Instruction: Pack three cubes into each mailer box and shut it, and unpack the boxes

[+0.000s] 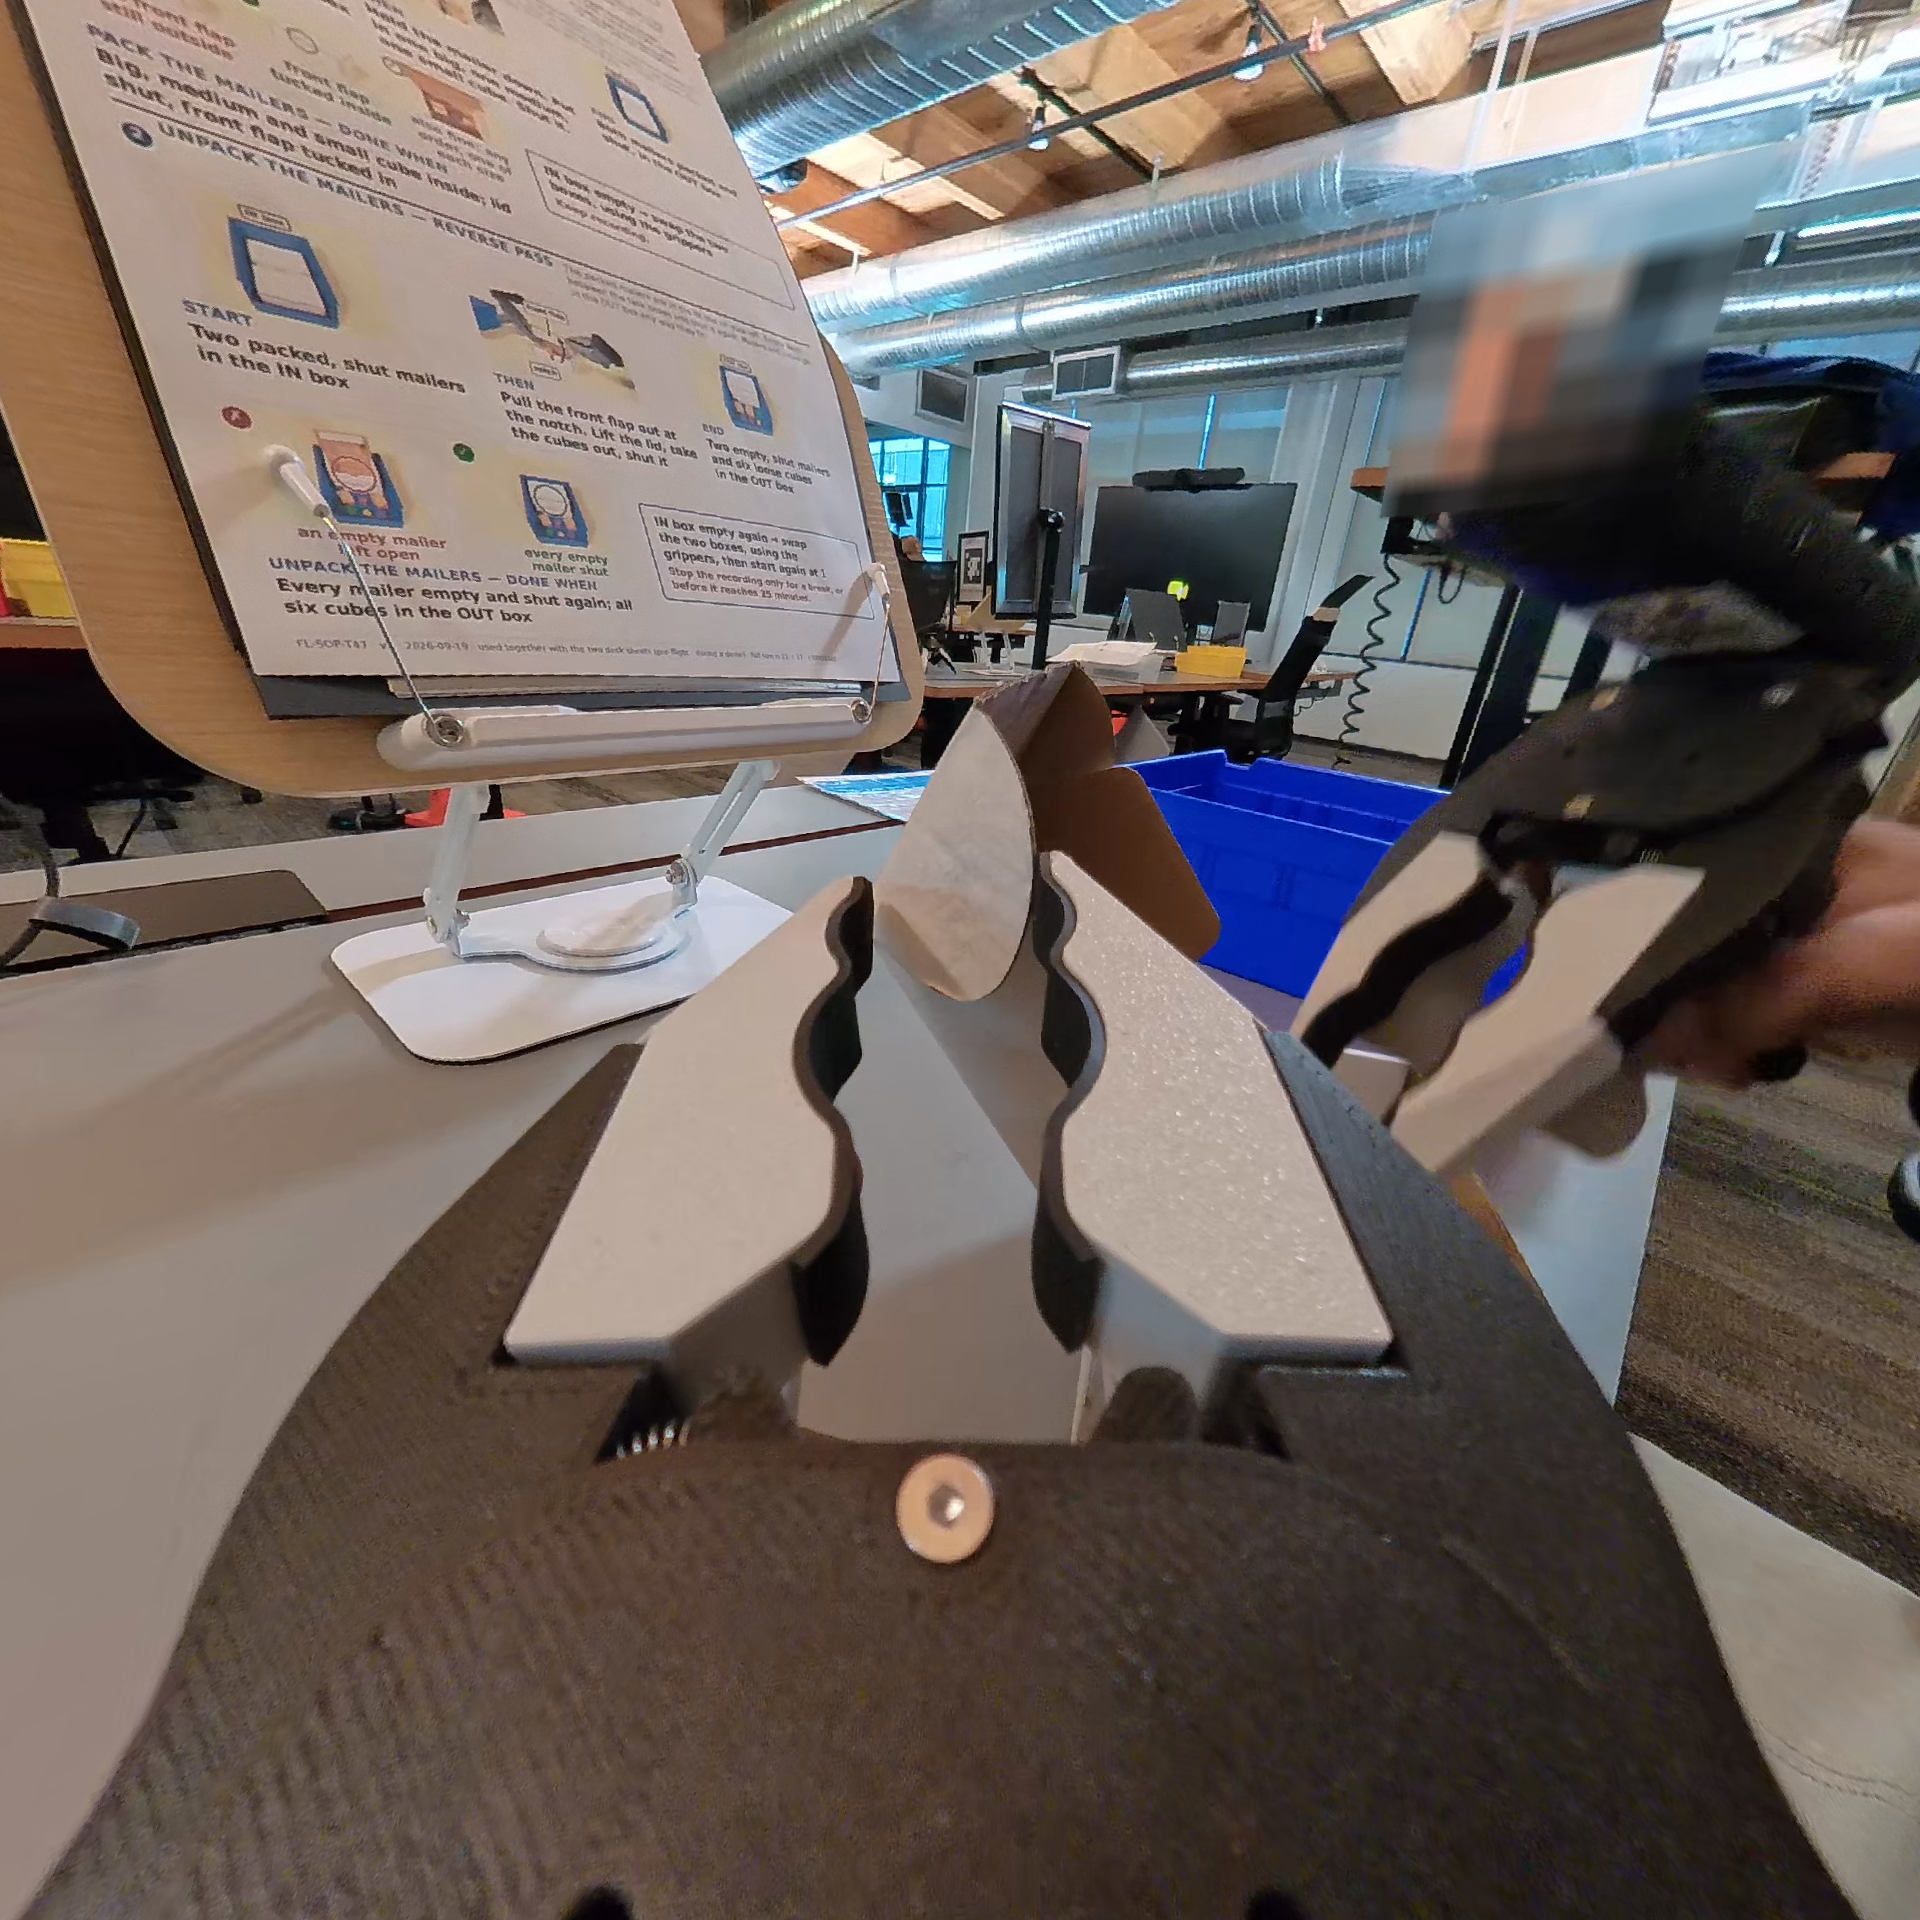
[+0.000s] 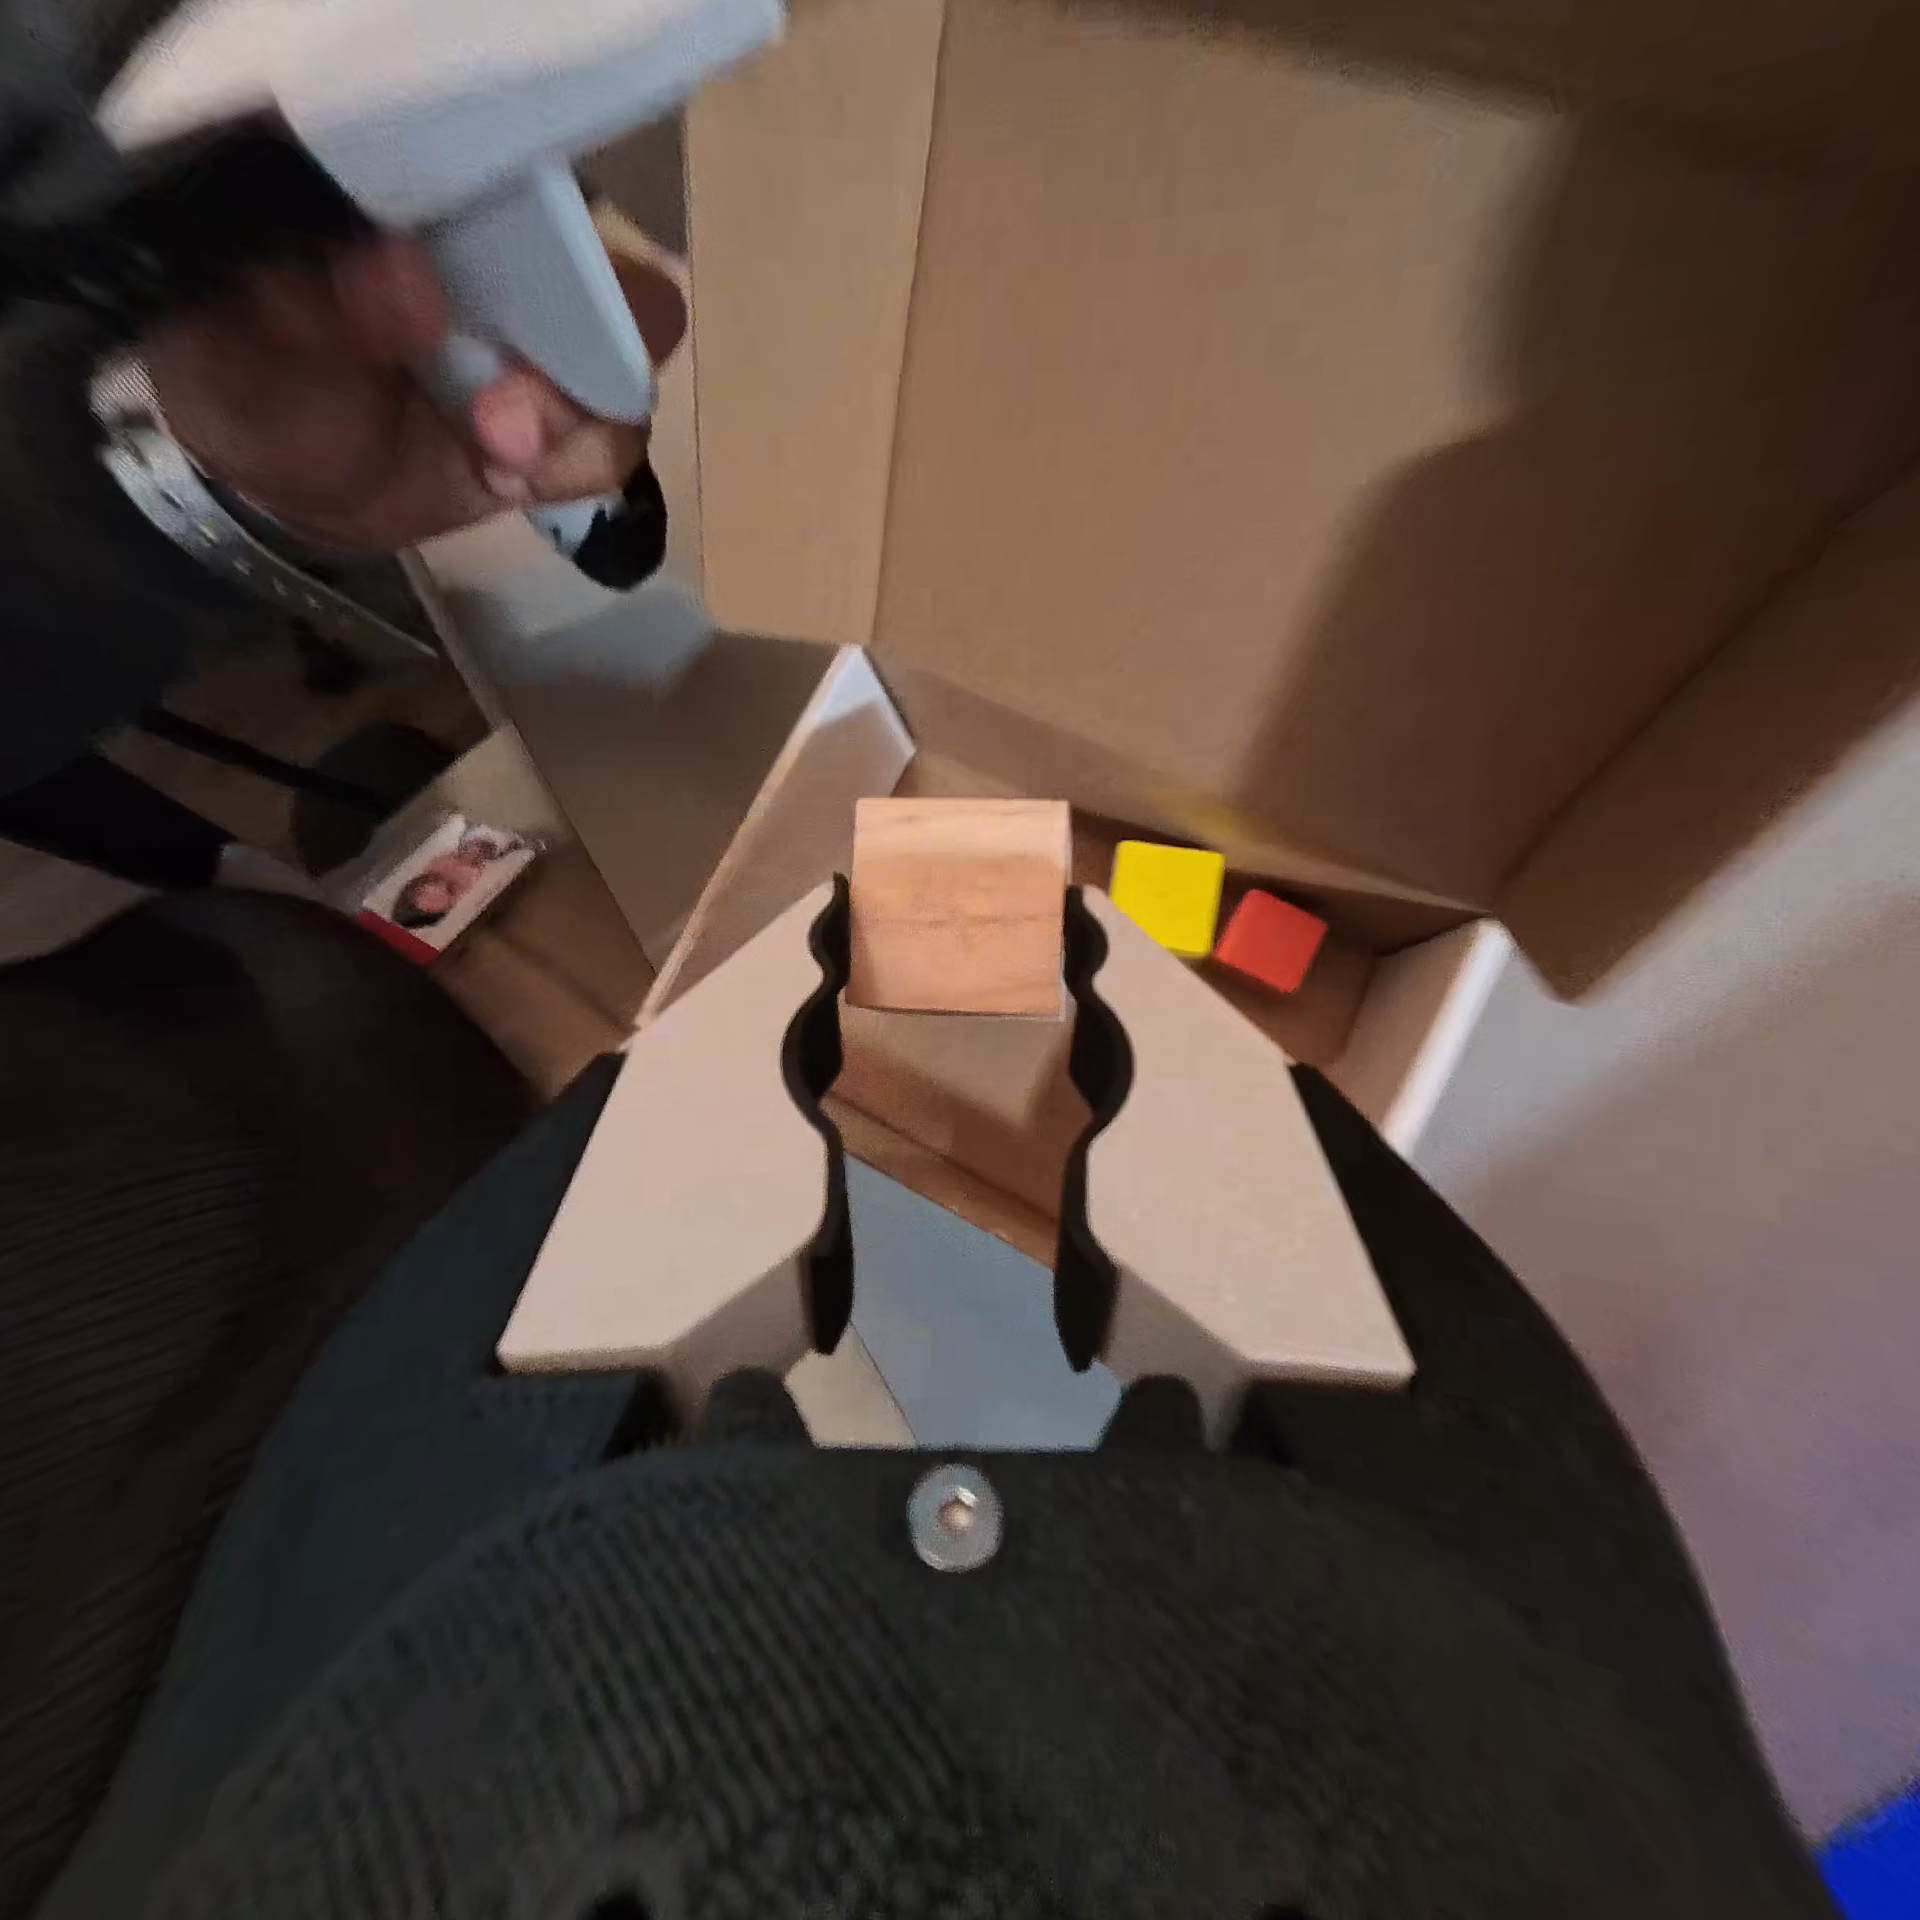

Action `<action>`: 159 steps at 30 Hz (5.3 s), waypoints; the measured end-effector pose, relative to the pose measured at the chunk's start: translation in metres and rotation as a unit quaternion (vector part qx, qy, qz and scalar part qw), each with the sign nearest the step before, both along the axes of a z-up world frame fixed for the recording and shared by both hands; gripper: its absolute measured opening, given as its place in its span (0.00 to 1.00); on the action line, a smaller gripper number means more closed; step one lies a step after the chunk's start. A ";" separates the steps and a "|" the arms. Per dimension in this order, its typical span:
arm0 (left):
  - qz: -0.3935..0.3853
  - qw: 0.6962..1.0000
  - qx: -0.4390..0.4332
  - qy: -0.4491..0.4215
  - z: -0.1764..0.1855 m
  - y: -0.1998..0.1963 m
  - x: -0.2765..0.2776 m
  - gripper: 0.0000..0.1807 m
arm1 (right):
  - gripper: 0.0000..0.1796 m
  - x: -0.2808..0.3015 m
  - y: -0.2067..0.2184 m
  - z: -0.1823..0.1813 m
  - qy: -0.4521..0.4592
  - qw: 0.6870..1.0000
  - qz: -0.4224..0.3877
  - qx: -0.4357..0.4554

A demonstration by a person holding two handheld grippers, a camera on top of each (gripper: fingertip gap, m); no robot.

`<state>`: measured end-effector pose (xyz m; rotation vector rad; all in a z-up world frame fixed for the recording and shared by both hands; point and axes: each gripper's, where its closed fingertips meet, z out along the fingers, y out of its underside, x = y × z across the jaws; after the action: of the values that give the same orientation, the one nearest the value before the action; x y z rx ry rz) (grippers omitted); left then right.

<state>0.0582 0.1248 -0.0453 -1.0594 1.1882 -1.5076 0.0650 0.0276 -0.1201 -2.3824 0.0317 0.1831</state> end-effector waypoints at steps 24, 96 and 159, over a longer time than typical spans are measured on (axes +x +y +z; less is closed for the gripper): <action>0.002 1.000 0.000 0.000 0.000 0.000 0.001 0.16 | 0.23 0.200 -0.237 -0.039 0.045 0.923 -0.352 -0.151; 0.001 1.000 0.004 -0.002 0.000 -0.002 0.001 0.16 | 0.13 0.236 -0.268 -0.018 0.073 0.902 -0.425 -0.016; -0.012 1.000 0.023 -0.011 0.001 -0.009 -0.002 0.16 | 0.11 0.149 -0.095 0.094 -0.155 0.953 -0.240 0.097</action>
<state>0.0563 0.1155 -0.0446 -0.9988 1.2189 -1.4991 0.2140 -0.0679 -0.0261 -2.1088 0.4211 -0.4000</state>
